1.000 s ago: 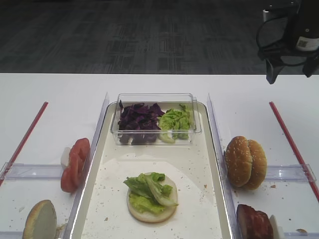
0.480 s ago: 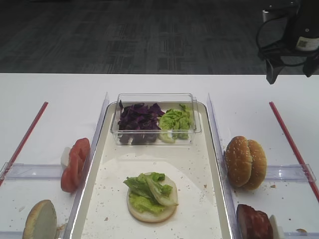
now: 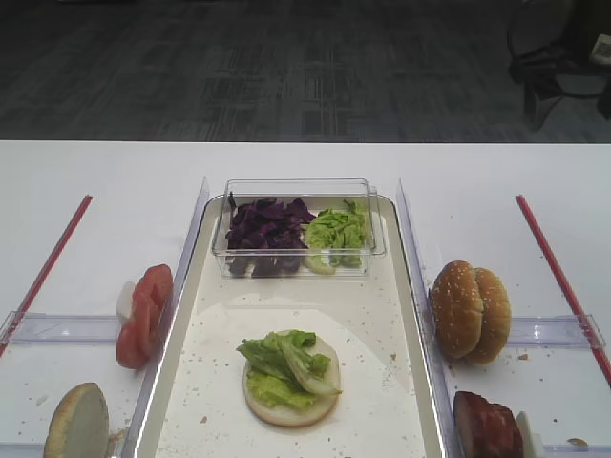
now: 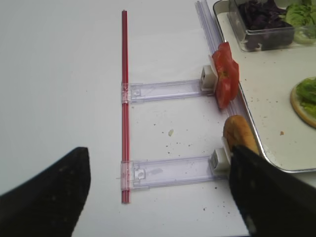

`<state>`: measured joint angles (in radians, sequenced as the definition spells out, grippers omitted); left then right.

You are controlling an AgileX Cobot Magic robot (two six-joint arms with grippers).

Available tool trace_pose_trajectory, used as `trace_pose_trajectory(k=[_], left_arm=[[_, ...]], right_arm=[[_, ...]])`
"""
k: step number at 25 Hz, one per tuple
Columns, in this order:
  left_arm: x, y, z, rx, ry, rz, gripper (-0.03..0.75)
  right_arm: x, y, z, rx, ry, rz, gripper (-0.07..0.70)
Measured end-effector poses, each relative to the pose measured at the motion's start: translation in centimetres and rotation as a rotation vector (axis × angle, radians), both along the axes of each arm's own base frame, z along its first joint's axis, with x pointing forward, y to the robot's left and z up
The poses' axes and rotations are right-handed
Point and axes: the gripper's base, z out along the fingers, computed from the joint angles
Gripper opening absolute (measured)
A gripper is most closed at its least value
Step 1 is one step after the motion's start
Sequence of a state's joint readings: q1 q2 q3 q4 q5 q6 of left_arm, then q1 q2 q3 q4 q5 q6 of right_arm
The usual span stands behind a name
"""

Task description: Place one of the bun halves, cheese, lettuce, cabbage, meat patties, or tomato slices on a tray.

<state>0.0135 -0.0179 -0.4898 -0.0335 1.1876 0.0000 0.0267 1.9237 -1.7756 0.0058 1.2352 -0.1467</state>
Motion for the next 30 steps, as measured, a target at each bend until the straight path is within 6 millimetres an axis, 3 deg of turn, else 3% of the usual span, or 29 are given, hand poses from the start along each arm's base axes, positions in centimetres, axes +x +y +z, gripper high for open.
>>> trace_pose_trajectory(k=[4,12,30], left_arm=[[0.0,0.0,0.0,0.000,0.000,0.000,0.534],[0.0,0.0,0.0,0.000,0.000,0.000,0.534],[0.0,0.0,0.0,0.000,0.000,0.000,0.534]], right_arm=[[-1.9,-0.1,1.5,0.005,-0.019,-0.015,0.627],[-7.9,-0.2,3.8,0.007,-0.032,-0.021,0.627],[-26.9,-0.7,6.6,0.032,-0.243,-0.061,0.627]])
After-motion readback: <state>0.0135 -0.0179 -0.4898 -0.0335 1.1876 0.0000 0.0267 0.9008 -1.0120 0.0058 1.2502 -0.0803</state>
